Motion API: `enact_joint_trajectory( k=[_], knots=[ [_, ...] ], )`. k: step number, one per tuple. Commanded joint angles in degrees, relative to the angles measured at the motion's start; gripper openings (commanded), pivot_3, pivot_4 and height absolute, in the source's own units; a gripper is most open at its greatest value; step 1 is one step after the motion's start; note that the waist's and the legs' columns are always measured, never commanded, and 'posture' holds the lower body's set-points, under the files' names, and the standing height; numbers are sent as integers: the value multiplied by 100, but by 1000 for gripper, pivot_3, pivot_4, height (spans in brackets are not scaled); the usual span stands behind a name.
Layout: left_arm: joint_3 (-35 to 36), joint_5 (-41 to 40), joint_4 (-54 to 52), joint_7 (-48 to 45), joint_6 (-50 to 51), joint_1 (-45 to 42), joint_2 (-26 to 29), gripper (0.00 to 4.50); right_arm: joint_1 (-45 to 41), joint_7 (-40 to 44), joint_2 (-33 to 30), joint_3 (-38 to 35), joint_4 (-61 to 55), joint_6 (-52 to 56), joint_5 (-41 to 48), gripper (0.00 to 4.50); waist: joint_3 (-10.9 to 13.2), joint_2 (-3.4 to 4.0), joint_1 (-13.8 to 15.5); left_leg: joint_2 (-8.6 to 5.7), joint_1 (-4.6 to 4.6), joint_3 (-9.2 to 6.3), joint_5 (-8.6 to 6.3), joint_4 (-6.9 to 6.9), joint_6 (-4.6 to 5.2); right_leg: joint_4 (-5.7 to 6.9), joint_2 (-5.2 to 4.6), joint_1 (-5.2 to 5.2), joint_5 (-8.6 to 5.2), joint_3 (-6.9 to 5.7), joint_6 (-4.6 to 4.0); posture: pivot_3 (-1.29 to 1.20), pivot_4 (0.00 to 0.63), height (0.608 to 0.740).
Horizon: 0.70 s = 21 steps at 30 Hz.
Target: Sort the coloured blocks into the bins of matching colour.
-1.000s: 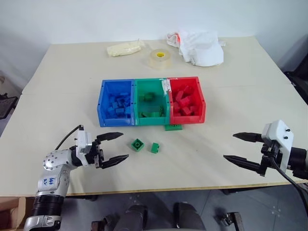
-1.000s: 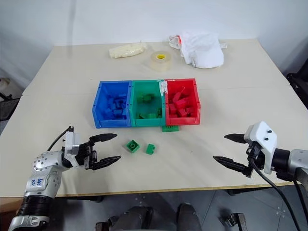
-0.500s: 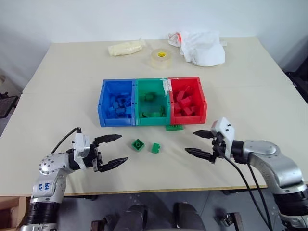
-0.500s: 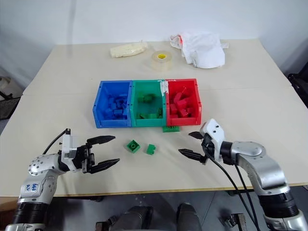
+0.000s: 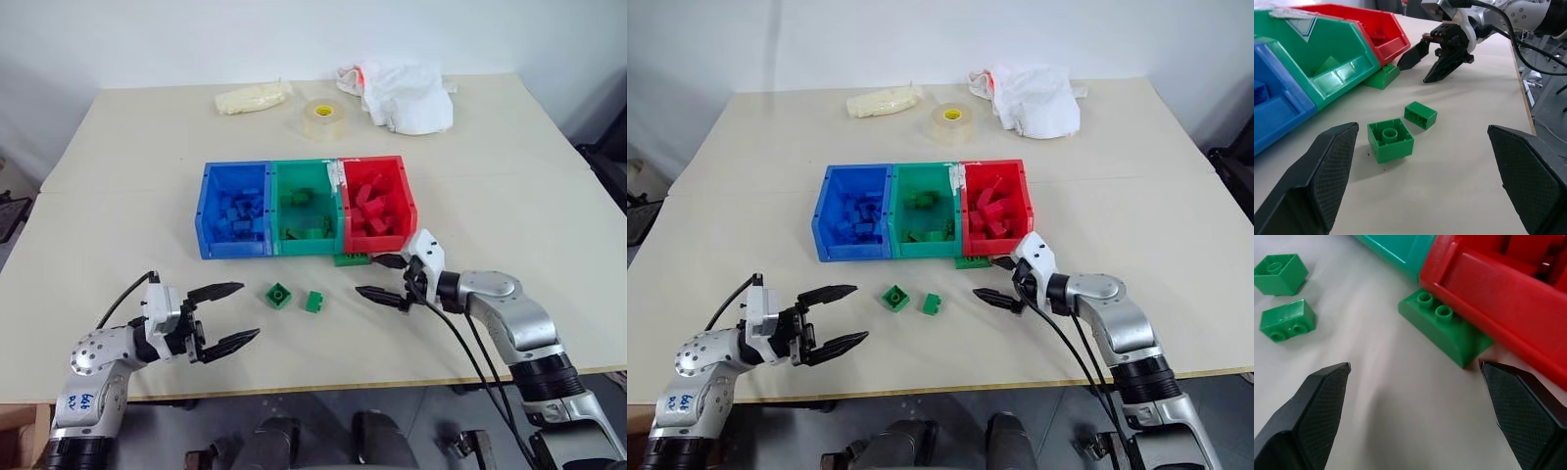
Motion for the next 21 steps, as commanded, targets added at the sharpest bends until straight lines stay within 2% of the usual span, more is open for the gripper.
enact_joint_trajectory(
  k=[1, 9, 17, 21],
  knots=[
    [125, -170, -267, 62, -23, 101, 20, 4500, -176, -12, 199, 113, 131, -178, -108, 4474, 0, 0, -46, 0, 0, 1, 0, 0, 0, 0, 0, 0, 0, 1, 0, 0, 150, 740],
    [114, -177, -278, 92, -59, 145, 25, 4500, -283, 90, 372, 176, 175, -281, -168, 4474, 0, 1, -77, 2, 4, 1, 0, -1, -2, 5, 2, 0, 0, 2, -1, 0, 150, 740],
    [85, -165, -186, 93, -89, 82, -5, 4500, 112, 679, 1, 145, -987, 300, 303, 4474, 0, 1, -60, 0, 3, -2, -1, -4, -1, 0, 0, 0, 1, 1, -1, 0, 150, 740],
    [62, -151, -117, 85, -107, 34, -25, 4500, 90, 479, -87, 56, -1054, 360, 210, 4474, 0, 0, -65, 1, 3, -1, -2, -3, -1, -1, 1, 1, 1, 1, -1, 0, 150, 740]
  ],
)
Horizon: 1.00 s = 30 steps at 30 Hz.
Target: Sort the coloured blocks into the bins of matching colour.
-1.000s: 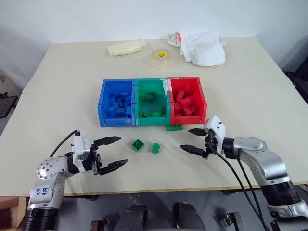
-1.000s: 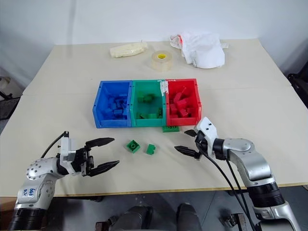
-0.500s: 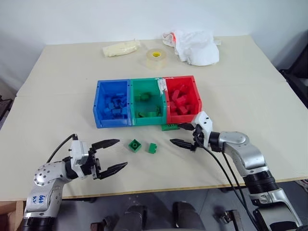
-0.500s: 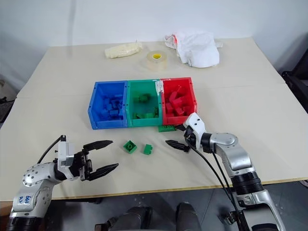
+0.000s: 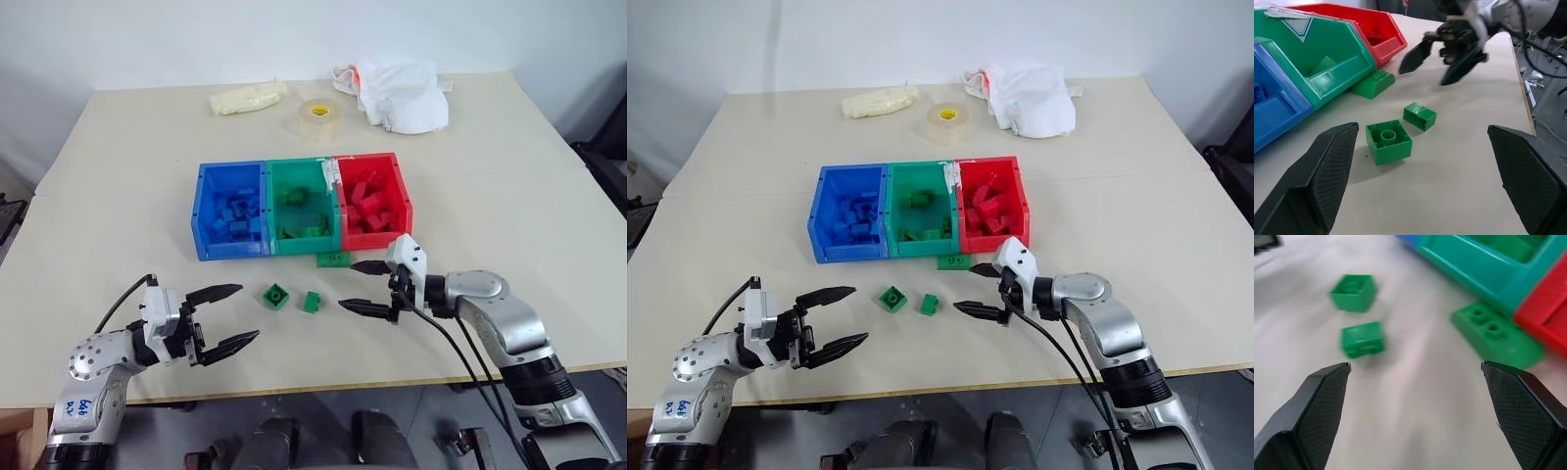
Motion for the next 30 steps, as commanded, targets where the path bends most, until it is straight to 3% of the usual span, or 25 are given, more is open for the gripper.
enact_joint_trajectory(
  k=[1, 15, 30],
  knots=[
    [56, -119, -8, -20, -102, -81, -28, 4500, -87, -235, -52, -149, -99, -37, -69, 4474, 0, 0, 3, 0, 0, 0, 0, 0, 0, 1, 0, 0, 0, 0, 0, 0, 150, 740],
    [33, -80, 160, -69, -170, -212, -78, 4500, -562, -864, 620, 18, 1096, -521, -549, 4474, 0, 0, -10, -1, 0, 2, 0, 0, -1, 3, 0, -3, 0, 0, 0, 0, 150, 740],
    [56, -83, 86, 12, -181, -111, -87, 4500, -838, -844, 1210, 197, 1449, -757, -743, 4474, 0, 0, -23, 0, 1, 0, 1, 0, -2, 10, 2, -5, 0, 0, -1, 0, 150, 740]
  ],
)
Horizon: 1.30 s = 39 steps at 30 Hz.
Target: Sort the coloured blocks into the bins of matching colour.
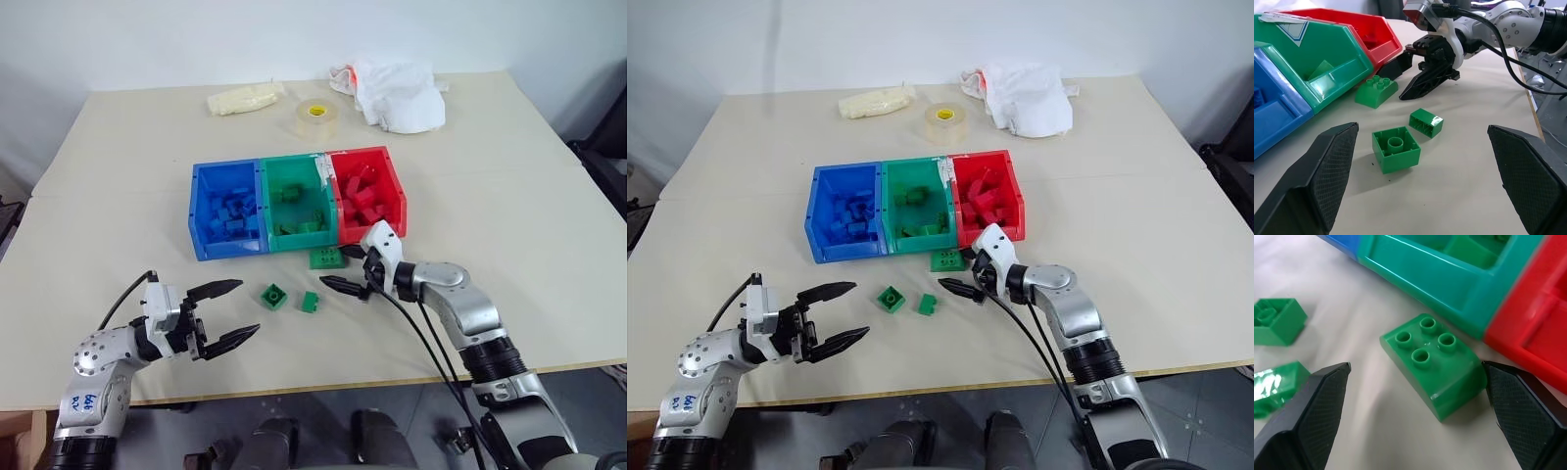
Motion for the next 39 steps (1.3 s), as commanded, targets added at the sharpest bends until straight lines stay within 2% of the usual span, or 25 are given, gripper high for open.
enact_joint_trajectory(
  k=[1, 11, 19, 24, 27, 34, 39],
  knots=[
    [68, -83, -154, 18, -81, 56, 9, 4500, -52, 165, 9, 76, -161, -87, 39, 4474, 0, 0, 2, 0, 0, -1, 0, 0, 0, 0, 0, 0, 0, 0, 0, 0, 150, 740],
    [41, -70, -92, 20, -99, -2, -14, 4500, -83, 619, -404, 337, -386, -149, -141, 4474, 0, 0, 9, -1, 0, -1, 0, -1, 0, -2, -2, 0, 0, -1, 0, 0, 150, 740],
    [15, -48, -80, 31, -110, -34, -52, 4500, -480, 452, -141, 354, 242, -483, -386, 4474, 0, 0, 1, 0, 0, -1, 0, -1, 0, 0, 0, -1, 0, -1, 0, 0, 150, 740],
    [20, -42, -117, 56, -134, 28, -68, 4500, -475, 552, -70, 451, 244, -548, -411, 4474, 0, 0, 1, -1, 0, -2, 0, -2, 0, -2, -1, -1, 0, -2, 0, 0, 150, 740],
    [30, -44, -129, 71, -158, 57, -72, 4500, -425, 612, -72, 498, 80, -475, -365, 3864, 0, 0, -3, 0, 0, -1, 0, -2, 0, -1, 0, -1, 0, -2, 0, 0, 150, 740],
    [24, -53, -169, 104, -195, 119, -79, 4500, -261, 654, -142, 449, -487, -281, -236, 1516, 0, 0, 5, -1, 0, -2, -1, -3, 0, -2, -1, -1, 0, -2, 0, 0, 150, 740],
    [17, -60, -152, 114, -204, 98, -87, 4500, -36, 641, -312, 154, -1357, 288, 169, 1434, 0, 0, 18, -1, -1, -3, -1, -2, 0, -2, -1, -1, 0, -2, 0, 0, 150, 740]
  ],
)
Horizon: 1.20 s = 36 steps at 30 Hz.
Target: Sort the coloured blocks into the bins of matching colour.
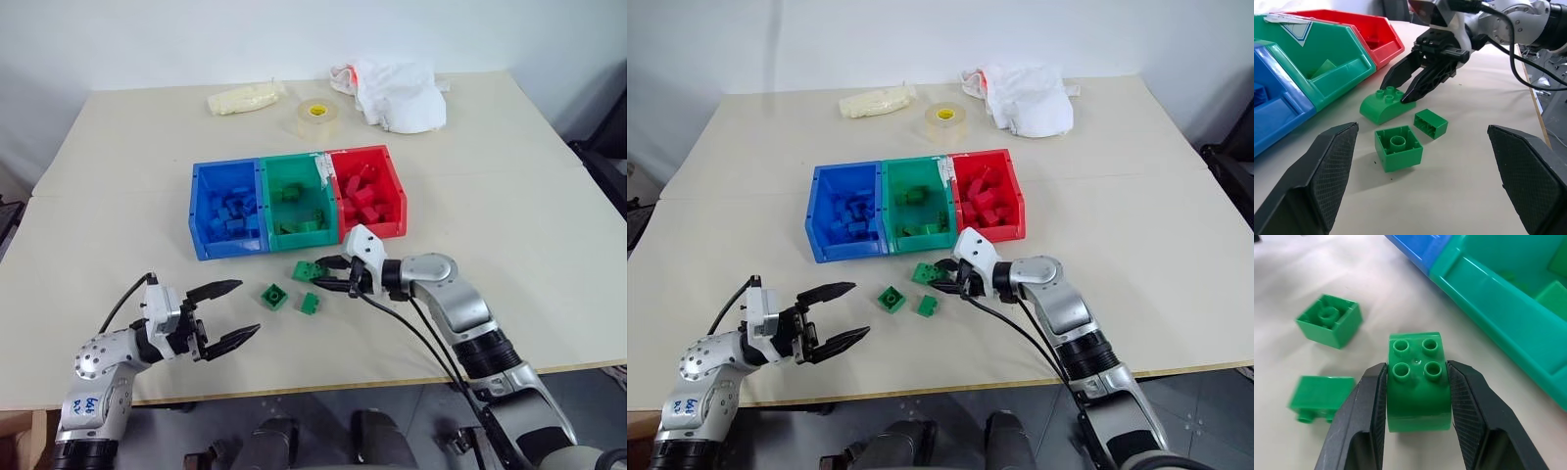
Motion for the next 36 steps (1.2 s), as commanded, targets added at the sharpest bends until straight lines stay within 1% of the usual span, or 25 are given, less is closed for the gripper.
enact_joint_trajectory(
  k=[1, 6, 10, 12, 14, 17, 20, 22, 24, 26, 33, 36],
  knots=[
    [30, -66, -140, 19, -82, 14, -14, 4500, 127, 23, -205, -322, -880, 405, 405, 1434, 0, 0, 7, 0, 0, 0, 0, 0, 0, 0, 0, 0, 0, 0, 0, 0, 150, 740],
    [-1, -61, -76, 24, -87, -57, -29, 4500, 273, -58, -486, -499, -1485, 788, 631, 1434, 0, 0, 9, 0, 0, -1, -1, -1, 0, -3, 0, 2, 0, 0, 0, 0, 150, 740],
    [-27, -41, 11, 5, -97, -137, -41, 4500, -136, -268, -530, -843, -1661, 1076, 873, 1434, 0, 0, -5, 0, 0, 3, -1, 0, 0, -3, 0, 1, 0, 2, 0, 0, 150, 740],
    [-40, -32, 46, -1, -104, -175, -53, 4500, -401, -322, -529, -887, -1525, 1120, 887, 1434, 0, 0, -3, 1, 0, 4, 0, 1, 0, -2, 0, 0, 0, 2, 0, 0, 150, 740],
    [-70, -19, 109, -6, -116, -256, -77, 4500, -1061, -371, -472, -883, -888, 887, 707, 1434, 0, 0, -4, 2, 0, 0, 0, 0, -1, -1, 0, 0, 0, 0, 0, 0, 150, 740],
    [-91, -10, 207, -30, -142, -340, -84, 4500, -1728, -400, -349, -827, -93, 513, 530, 1434, 0, 0, -2, 1, 0, 3, 0, 2, 0, -1, 0, 0, 0, 0, 0, 0, 150, 740],
    [-100, 28, 306, -47, -219, -441, -102, 4500, -2655, -603, 27, -564, 1466, -268, 0, 2502, 0, 0, -85, 0, 0, 9, 0, -4, 0, -2, -1, -5, 0, 2, 0, 0, 150, 740],
    [-103, 39, 336, -46, -252, -473, -110, 4500, -2857, -549, 144, -550, 1895, -551, -90, 3129, 0, 0, -129, 1, 0, 2, 0, -8, 0, 3, 0, -6, 0, -3, 0, 0, 150, 740],
    [-98, 42, 341, -37, -272, -468, -114, 4500, -2977, -469, 219, -562, 2195, -802, -138, 3838, 0, 0, -139, 1, 0, -8, -1, -10, -1, 4, -1, -6, 0, -11, 0, 0, 150, 740],
    [-80, 42, 323, -26, -303, -418, -114, 4500, -3046, -411, 252, -554, 2386, -1010, -189, 4448, 0, 0, -155, -3, -1, -9, -3, -10, 1, 14, -3, -4, 0, -12, 0, 0, 150, 740],
    [-80, 40, 315, 3, -345, -363, -130, 4500, -2778, -14, 38, -621, 2026, -1063, -117, 4448, 0, 1, -159, -1, -3, -8, -4, -5, 0, 8, -1, -6, 1, -12, 1, 0, 150, 740],
    [-106, 45, 351, -6, -346, -411, -149, 4500, -2273, 416, -313, -675, 1266, -821, 128, 4448, 0, 1, -136, -1, -2, -9, -4, 1, -1, 6, -1, -6, 1, -11, 1, 0, 150, 740]
  ],
)
